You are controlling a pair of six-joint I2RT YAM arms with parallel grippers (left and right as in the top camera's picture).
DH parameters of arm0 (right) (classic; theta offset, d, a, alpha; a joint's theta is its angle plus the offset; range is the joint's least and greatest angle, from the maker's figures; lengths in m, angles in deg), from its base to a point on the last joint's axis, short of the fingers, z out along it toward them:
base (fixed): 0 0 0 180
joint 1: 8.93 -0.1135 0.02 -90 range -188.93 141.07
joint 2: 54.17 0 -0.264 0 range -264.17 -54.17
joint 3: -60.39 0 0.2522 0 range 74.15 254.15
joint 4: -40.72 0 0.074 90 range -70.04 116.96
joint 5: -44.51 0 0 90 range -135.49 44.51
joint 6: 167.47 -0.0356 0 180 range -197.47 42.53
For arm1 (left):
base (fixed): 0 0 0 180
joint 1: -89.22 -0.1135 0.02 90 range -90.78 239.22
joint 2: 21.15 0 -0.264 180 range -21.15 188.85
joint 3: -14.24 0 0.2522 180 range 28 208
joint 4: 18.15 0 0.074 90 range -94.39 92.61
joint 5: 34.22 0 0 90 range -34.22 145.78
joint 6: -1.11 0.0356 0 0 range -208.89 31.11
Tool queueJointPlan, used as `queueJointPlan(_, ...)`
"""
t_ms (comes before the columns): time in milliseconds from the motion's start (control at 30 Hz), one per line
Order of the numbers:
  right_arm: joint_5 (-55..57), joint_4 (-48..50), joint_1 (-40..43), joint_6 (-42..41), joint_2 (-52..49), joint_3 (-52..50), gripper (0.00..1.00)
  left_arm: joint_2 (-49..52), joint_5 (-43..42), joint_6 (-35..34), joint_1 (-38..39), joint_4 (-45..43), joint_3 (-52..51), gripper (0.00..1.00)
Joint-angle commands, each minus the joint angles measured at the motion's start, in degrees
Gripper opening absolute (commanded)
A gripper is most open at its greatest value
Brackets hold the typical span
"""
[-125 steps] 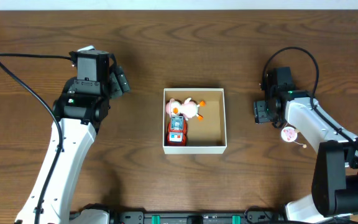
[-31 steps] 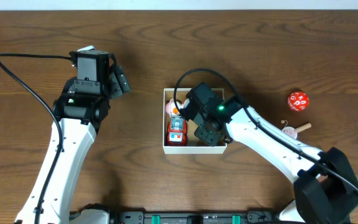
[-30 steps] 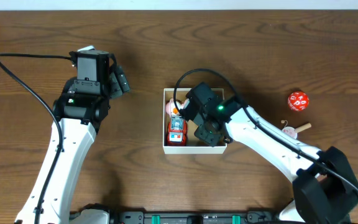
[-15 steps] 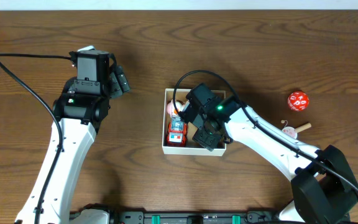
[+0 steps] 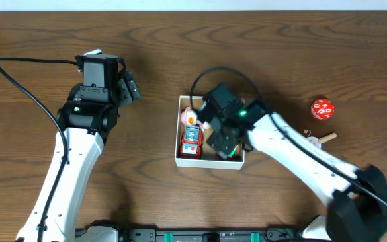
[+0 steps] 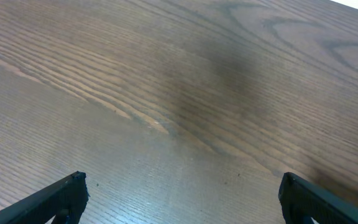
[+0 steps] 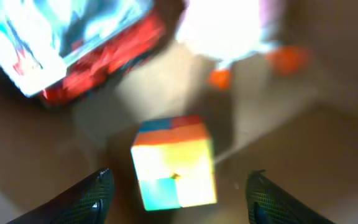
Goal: Pack container
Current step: 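Lower the cube into the box and open the right gripper, then retract the right gripper to the white stick toy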
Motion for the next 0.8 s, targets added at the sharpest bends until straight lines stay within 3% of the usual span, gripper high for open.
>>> queueJointPlan(0, 7.0, -1.4, 3.4, -13.8, 7.7, 4.4, 0.70, -0.7, 0.7, -0.7, -0.2, 0.0, 1.5, 0.98)
queueJointPlan(167, 10.5, -6.1, 11.5, -24.9, 15.6, 4.5, 0.66, -0.7, 0.7, -0.7, -0.2, 0.0, 1.5, 0.98)
queueJointPlan(433, 12.3, -13.2, 30.1, -34.1, 20.0, 4.0, 0.72, -0.7, 0.7, -0.7, -0.2, 0.0, 1.5, 0.98)
queueJointPlan(500, 12.3, -13.0, 33.7, -36.2, 20.0, 2.6, 0.84, -0.7, 0.7, -0.7, -0.2, 0.0, 1.5, 0.98)
queueJointPlan(600, 12.2, -11.2, 38.8, -39.6, 20.0, -1.5, 0.91, -0.7, 0.7, -0.7, -0.2, 0.0, 1.5, 0.98)
queueJointPlan(667, 12.2, -8.8, 41.7, -42.1, 20.0, -5.3, 0.93, -0.7, 0.7, -0.7, -0.2, 0.0, 1.5, 0.98)
queueJointPlan(767, 12.2, -3.9, 44.9, -43.5, 20.0, -11.2, 0.88, -0.7, 0.7, -0.7, -0.2, 0.0, 1.5, 0.98)
